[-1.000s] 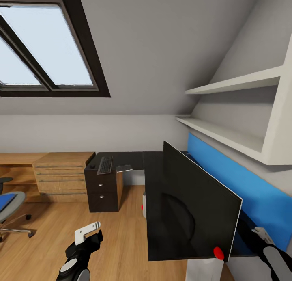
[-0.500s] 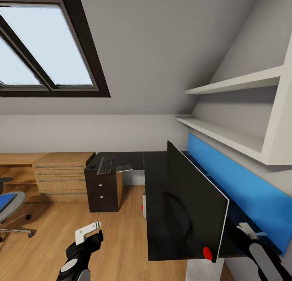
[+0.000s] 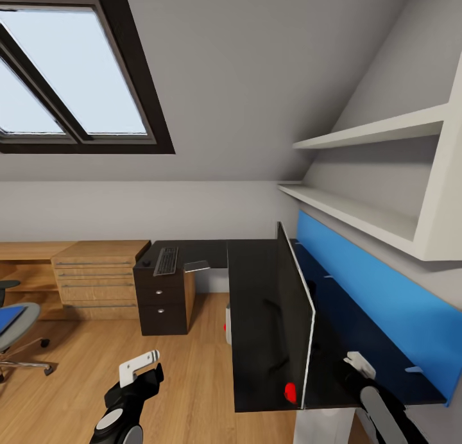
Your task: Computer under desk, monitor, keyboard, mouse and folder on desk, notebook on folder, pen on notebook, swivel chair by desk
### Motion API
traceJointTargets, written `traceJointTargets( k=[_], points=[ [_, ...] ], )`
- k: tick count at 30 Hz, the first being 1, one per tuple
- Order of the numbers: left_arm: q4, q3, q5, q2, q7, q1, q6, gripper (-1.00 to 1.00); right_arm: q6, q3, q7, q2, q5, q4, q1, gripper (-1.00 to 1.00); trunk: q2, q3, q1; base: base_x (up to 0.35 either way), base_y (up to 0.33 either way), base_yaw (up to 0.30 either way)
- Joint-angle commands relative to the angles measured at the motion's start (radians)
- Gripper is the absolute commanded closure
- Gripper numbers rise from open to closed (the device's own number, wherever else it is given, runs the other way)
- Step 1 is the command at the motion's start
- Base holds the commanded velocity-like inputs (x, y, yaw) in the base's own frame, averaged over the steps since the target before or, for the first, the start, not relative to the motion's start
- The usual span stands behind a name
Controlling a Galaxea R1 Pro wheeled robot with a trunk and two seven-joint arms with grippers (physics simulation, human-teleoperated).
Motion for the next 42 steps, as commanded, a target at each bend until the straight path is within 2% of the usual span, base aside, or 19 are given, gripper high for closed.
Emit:
traceJointTargets(
  k=[1, 6, 12, 21, 25, 42],
  points=[
    [-0.001, -0.001, 0.008, 0.0, 0.007, 0.0, 0.002, -1.0, -0.005, -0.001, -0.003, 0.009, 0.007, -0.001, 0.0, -1.0, -0.001, 0.0, 0.0, 0.0, 0.0, 0.0],
    [0.003, -0.001, 0.008, -0.001, 0.007, 0.0, 0.002, -1.0, -0.02, 0.0, 0.0, 0.035, 0.031, -0.001, 0.0, -1.0, -0.001, 0.0, 0.0, 0.0, 0.0, 0.0],
    [0.005, -0.001, 0.008, -0.001, 0.007, 0.0, 0.002, -1.0, -0.024, -0.001, 0.016, 0.04, 0.033, -0.001, 0.0, -1.0, -0.001, 0.0, 0.0, 0.0, 0.0, 0.0],
    [0.005, -0.001, 0.008, -0.001, 0.007, 0.0, 0.002, -1.0, -0.025, -0.002, 0.081, 0.049, 0.03, -0.001, 0.0, -1.0, -0.001, 0.0, 0.0, 0.0, 0.0, 0.017],
    [0.005, -0.001, 0.008, -0.001, 0.007, 0.0, 0.002, -1.0, -0.026, -0.001, 0.083, 0.074, 0.034, -0.001, 0.0, -1.0, -0.001, 0.0, 0.0, 0.0, 0.0, 0.211],
    [0.005, -0.002, 0.008, -0.001, 0.007, 0.0, 0.002, -1.0, -0.026, -0.001, 0.086, 0.082, 0.033, -0.001, 0.0, -1.0, -0.001, 0.0, 0.0, 0.036, 0.03, 0.271]
  ],
)
